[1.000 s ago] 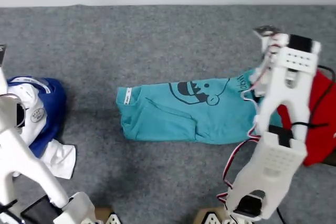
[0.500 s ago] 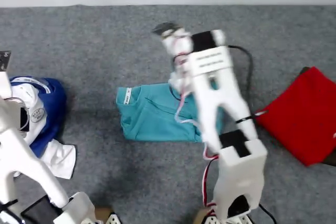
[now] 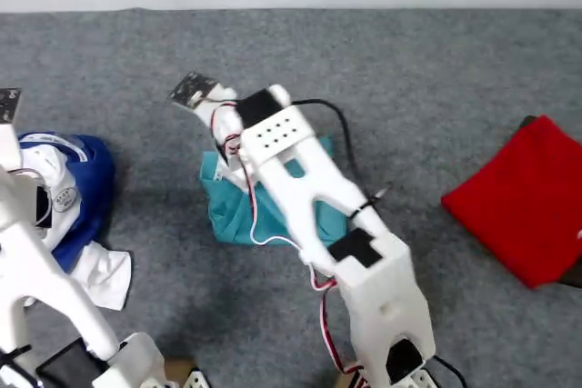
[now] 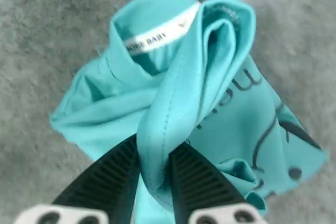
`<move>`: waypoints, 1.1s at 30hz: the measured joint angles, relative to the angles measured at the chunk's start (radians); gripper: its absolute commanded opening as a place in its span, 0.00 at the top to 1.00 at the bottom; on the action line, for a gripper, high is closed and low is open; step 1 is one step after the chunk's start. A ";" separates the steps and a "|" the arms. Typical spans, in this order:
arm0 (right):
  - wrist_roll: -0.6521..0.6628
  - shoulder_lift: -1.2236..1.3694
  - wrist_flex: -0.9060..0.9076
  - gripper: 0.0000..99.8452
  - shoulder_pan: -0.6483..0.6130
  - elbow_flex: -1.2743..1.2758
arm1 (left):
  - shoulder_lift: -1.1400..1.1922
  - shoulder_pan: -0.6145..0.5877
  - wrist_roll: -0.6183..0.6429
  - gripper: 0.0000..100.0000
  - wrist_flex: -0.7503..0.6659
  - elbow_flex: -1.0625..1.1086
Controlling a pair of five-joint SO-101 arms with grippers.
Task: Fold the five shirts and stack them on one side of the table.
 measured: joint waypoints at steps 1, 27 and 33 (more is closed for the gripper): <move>0.000 0.028 0.008 0.98 -0.011 -0.032 | 0.000 0.000 0.000 0.96 0.000 0.000; 0.135 0.066 0.204 0.99 0.213 -0.193 | 0.000 0.000 0.000 0.96 0.000 0.000; 0.167 0.195 0.187 0.99 0.249 -0.187 | 0.000 0.000 0.000 0.96 0.000 0.000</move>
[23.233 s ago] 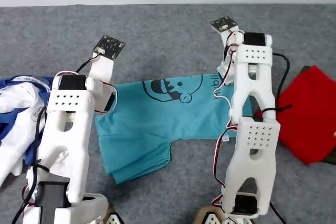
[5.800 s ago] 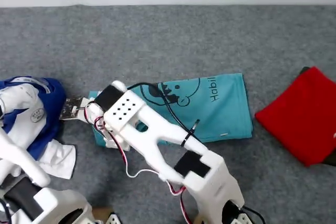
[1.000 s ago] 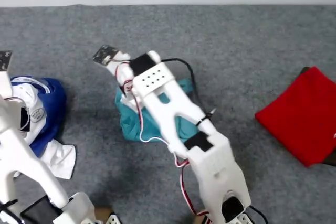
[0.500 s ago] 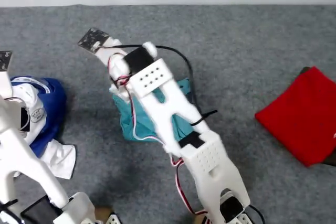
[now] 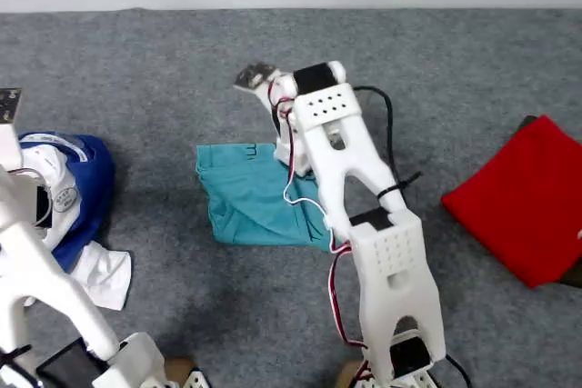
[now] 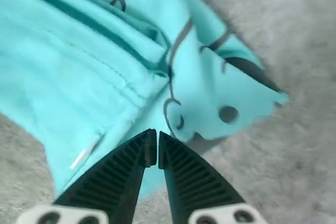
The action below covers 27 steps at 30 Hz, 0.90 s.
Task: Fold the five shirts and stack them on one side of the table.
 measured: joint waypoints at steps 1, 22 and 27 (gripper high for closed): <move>0.002 0.012 0.000 0.99 -0.003 0.000 | 0.000 0.000 0.000 0.96 0.000 0.000; -0.008 -0.170 0.018 0.99 -0.330 0.012 | 0.000 0.000 0.026 0.96 0.000 0.000; 0.054 -0.169 0.018 0.99 -0.178 0.012 | 0.000 0.000 0.031 0.96 0.000 0.000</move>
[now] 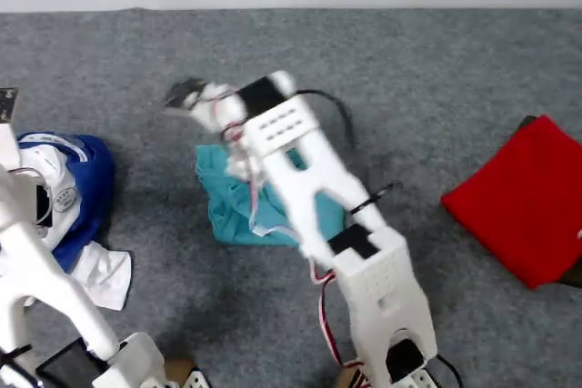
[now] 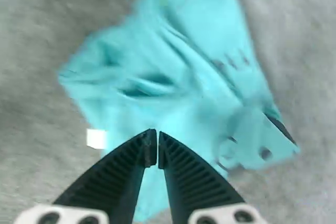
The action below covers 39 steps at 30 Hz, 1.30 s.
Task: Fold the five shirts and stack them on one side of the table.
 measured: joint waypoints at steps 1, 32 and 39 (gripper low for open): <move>0.008 0.011 0.000 0.99 0.028 0.000 | 0.000 0.000 0.000 0.96 0.000 0.000; 0.023 0.072 -0.083 0.93 0.015 -0.003 | 0.000 0.000 0.000 0.96 0.000 0.000; -0.043 0.143 -0.141 0.81 0.083 -0.003 | 0.000 0.000 0.000 0.96 0.000 0.000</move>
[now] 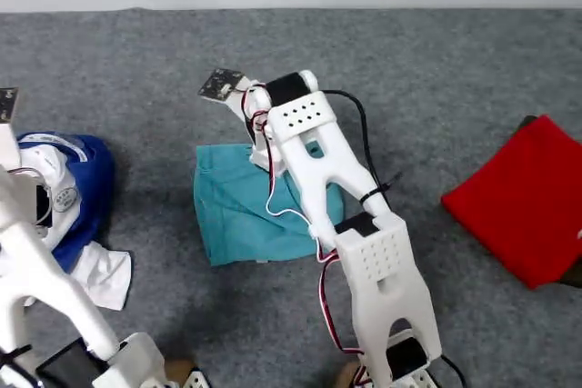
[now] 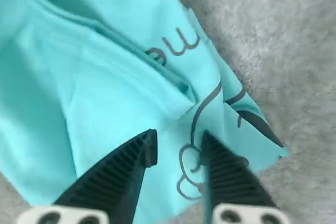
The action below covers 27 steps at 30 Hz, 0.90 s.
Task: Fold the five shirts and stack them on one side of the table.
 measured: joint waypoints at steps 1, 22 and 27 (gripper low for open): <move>-0.025 0.003 -0.014 0.81 -0.002 0.000 | 0.000 0.000 0.000 0.96 0.000 0.000; -0.121 0.084 -0.081 0.95 -0.038 0.000 | 0.000 0.000 0.000 0.96 0.000 0.000; -0.094 0.078 -0.081 0.98 -0.038 0.000 | 0.000 0.000 0.000 0.96 0.000 0.000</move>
